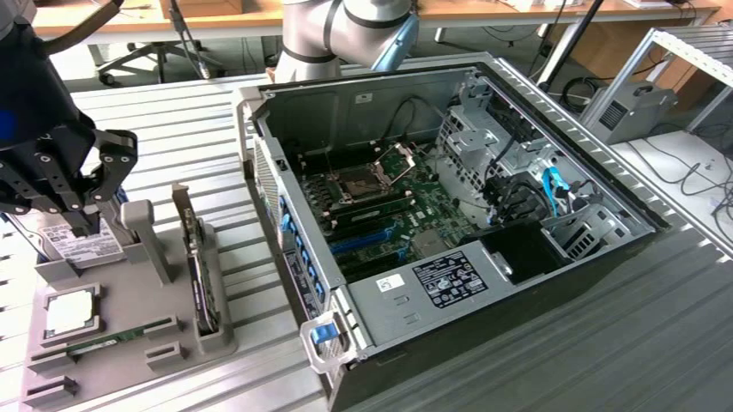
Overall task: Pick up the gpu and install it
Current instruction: 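Reach for the gpu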
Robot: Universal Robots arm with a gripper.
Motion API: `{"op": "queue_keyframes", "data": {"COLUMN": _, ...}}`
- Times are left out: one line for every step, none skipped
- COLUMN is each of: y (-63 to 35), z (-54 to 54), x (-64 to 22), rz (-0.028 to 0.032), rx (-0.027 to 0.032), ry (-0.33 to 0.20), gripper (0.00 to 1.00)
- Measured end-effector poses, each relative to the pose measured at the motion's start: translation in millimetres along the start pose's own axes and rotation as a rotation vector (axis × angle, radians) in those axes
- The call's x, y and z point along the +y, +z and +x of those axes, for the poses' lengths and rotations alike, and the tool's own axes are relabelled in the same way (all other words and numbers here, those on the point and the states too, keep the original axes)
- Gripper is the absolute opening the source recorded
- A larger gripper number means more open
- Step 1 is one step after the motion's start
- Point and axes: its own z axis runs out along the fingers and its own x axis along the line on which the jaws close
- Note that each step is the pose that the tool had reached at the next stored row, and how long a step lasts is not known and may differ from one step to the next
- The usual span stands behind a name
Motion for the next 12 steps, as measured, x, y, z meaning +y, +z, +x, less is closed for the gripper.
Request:
{"op": "queue_keyframes", "data": {"y": 0.1, "z": 0.4, "x": -0.3, "rz": 0.0000, "rx": 0.0000, "ry": 0.000, "gripper": 0.11}}
{"op": "queue_keyframes", "data": {"y": 0.1, "z": 0.9, "x": -0.6, "rz": 0.0000, "rx": 0.0000, "ry": 0.000, "gripper": 0.11}}
{"op": "queue_keyframes", "data": {"y": 0.2, "z": 1.3, "x": -0.9, "rz": 0.0000, "rx": 0.0000, "ry": 0.000, "gripper": 0.11}}
{"op": "queue_keyframes", "data": {"y": 0.2, "z": 1.6, "x": -1.2, "rz": 0.0000, "rx": 0.0000, "ry": 0.000, "gripper": 0.11}}
{"op": "queue_keyframes", "data": {"y": 0.3, "z": 2.1, "x": -1.6, "rz": 0.0000, "rx": 0.0000, "ry": 0.000, "gripper": 0.11}}
{"op": "queue_keyframes", "data": {"y": 0.4, "z": 2.6, "x": -2.1, "rz": 0.0000, "rx": 0.0000, "ry": 0.000, "gripper": 0.11}}
{"op": "queue_keyframes", "data": {"y": 0.6, "z": 3.0, "x": -2.7, "rz": 0.0000, "rx": 0.0000, "ry": 0.000, "gripper": 0.11}}
{"op": "queue_keyframes", "data": {"y": 0.7, "z": 3.3, "x": -3.3, "rz": 0.0000, "rx": 0.0000, "ry": 0.000, "gripper": 0.11}}
{"op": "queue_keyframes", "data": {"y": 0.8, "z": 3.5, "x": -3.7, "rz": 0.0000, "rx": 0.0000, "ry": 0.000, "gripper": 0.11}}
{"op": "queue_keyframes", "data": {"y": 0.8, "z": 3.7, "x": -4.1, "rz": 0.0000, "rx": 0.0001, "ry": 0.000, "gripper": 0.11}}
{"op": "queue_keyframes", "data": {"y": 0.9, "z": 3.9, "x": -4.5, "rz": 0.0000, "rx": 0.0000, "ry": 0.000, "gripper": 0.11}}
{"op": "queue_keyframes", "data": {"y": 1.0, "z": 4.0, "x": -4.9, "rz": 0.0000, "rx": 0.0000, "ry": 0.000, "gripper": 0.11}}
